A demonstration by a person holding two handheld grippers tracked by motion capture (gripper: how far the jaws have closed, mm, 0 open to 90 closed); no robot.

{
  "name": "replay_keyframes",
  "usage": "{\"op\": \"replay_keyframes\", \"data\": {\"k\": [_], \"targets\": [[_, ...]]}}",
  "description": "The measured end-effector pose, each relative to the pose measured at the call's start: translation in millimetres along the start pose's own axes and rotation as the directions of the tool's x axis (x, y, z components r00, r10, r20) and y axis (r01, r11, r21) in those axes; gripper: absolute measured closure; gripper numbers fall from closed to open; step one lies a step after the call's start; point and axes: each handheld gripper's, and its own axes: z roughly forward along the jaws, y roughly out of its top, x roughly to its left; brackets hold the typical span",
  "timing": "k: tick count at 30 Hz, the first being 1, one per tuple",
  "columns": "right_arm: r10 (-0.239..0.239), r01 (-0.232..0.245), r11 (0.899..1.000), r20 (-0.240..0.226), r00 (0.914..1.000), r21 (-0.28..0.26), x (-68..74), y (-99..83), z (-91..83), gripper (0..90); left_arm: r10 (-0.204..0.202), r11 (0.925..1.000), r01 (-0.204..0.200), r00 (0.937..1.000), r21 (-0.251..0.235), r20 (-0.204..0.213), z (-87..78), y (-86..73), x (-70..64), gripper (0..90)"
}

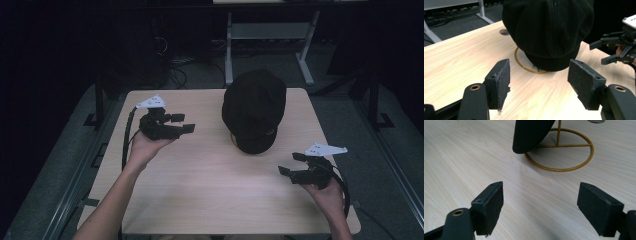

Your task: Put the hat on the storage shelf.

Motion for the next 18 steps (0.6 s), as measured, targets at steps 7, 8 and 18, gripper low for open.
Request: {"op": "replay_keyframes", "data": {"k": [7, 8, 18], "targets": [[-0.003, 0.003, 1.0, 0.001, 1.0, 0.013, 1.5, -0.1, 0.7, 20.3, -0.005, 1.0, 0.005, 0.9999, 0.007, -0.013, -3.2, -15.4, -1.8, 30.1], [-0.003, 0.003, 1.0, 0.002, 1.0, 0.016, 1.7, -0.2, 0.8, 20.3, -0.009, 1.0, 0.009, 0.9999, 0.003, -0.012, -3.5, -17.6, -1.8, 30.1], [-0.002, 0.002, 1.0, 0.002, 1.0, 0.015, 2.6, -1.3, 1.3, 20.4, -0.034, 0.9993, 0.034, 0.9994, -0.013, -0.008, -8.4, -37.6, -1.1, 27.8]]}}
